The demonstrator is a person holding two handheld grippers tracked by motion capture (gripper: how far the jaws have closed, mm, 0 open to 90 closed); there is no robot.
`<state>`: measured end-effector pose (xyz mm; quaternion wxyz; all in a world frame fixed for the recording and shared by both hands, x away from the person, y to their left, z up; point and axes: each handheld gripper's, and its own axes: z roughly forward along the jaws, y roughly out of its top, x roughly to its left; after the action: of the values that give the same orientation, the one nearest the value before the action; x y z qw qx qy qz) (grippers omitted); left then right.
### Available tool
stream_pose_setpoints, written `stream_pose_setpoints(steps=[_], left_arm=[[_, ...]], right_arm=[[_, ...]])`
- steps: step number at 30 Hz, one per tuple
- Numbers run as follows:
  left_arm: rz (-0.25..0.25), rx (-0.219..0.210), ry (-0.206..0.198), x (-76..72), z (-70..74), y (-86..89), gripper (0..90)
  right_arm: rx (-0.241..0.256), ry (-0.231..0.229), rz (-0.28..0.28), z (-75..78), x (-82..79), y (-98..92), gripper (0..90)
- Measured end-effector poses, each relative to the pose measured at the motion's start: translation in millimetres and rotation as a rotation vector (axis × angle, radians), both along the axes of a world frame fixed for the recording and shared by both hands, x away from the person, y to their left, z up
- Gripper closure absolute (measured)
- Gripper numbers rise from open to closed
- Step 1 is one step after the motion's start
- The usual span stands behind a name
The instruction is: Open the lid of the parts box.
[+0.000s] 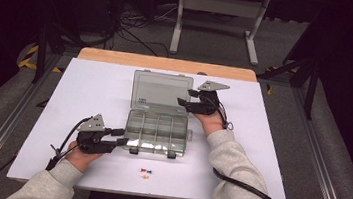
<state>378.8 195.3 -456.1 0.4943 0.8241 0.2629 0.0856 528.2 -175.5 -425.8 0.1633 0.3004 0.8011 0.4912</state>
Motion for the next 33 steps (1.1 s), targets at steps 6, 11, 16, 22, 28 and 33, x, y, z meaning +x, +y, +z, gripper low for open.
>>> stream_pose_setpoints(steps=[6,11,16,22,28,33], left_arm=[[0.001,0.000,0.000,-0.1,0.0,0.0,58.0],[0.000,0.000,0.000,-0.1,0.0,0.0,57.9],[-0.001,0.001,0.001,-0.1,0.1,0.2,57.8],[-0.002,0.000,0.002,-0.1,0.1,0.2,57.8],[-0.002,0.000,0.003,0.1,0.0,0.3,57.7],[-0.002,0.001,0.001,0.6,0.0,0.6,57.5]], right_arm=[[-0.016,0.013,-0.003,-6.7,4.5,2.8,30.3],[-0.019,0.026,-0.005,-11.9,6.6,4.6,27.2],[-0.010,0.046,-0.002,-15.8,8.7,4.9,25.1],[-0.012,0.066,0.000,-20.4,11.0,4.2,24.2],[-0.005,0.084,-0.001,-23.6,12.0,3.8,23.4],[-0.002,0.089,-0.002,-24.2,12.3,3.2,23.3]])
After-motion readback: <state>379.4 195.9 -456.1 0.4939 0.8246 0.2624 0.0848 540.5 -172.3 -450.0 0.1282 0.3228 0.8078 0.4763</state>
